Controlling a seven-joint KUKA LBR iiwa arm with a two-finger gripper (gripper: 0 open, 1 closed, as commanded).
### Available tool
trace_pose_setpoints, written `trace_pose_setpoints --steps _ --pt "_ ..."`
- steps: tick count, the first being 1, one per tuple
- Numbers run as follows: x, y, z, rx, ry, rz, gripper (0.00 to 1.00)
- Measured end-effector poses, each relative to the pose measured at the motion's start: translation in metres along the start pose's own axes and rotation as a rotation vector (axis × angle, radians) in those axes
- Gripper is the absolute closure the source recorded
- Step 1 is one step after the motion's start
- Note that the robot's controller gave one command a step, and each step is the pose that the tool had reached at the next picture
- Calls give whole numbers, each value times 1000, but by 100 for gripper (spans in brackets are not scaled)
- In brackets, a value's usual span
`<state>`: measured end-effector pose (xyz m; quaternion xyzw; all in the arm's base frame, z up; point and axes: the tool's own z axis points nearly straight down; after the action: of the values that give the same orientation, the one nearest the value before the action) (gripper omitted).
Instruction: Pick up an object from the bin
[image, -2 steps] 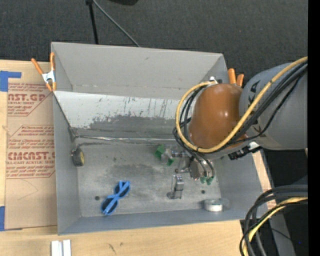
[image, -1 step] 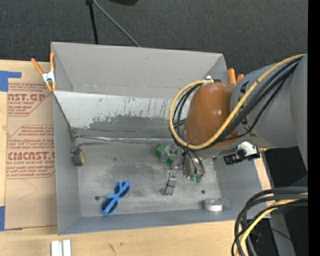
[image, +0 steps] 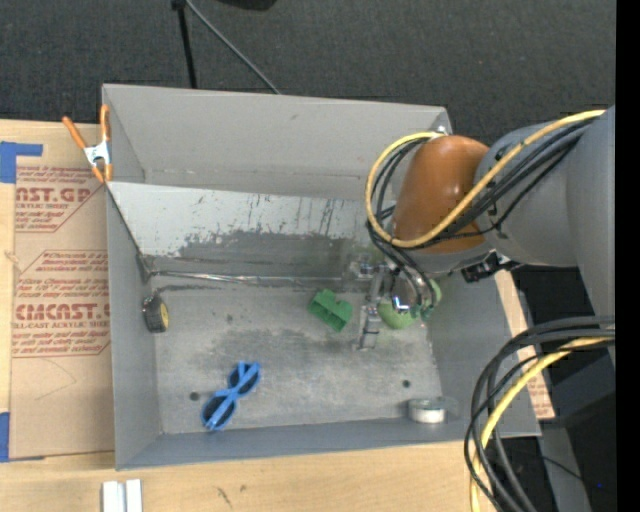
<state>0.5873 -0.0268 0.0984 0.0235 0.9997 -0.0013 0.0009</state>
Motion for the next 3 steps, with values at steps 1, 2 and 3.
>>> trace_pose_setpoints --steps 1,2,3 --pt "0 3 -2 -3 0 -2 100" --pt "0 3 -2 -3 0 -2 0" --pt "8 -40 13 -1 1 -250 0"
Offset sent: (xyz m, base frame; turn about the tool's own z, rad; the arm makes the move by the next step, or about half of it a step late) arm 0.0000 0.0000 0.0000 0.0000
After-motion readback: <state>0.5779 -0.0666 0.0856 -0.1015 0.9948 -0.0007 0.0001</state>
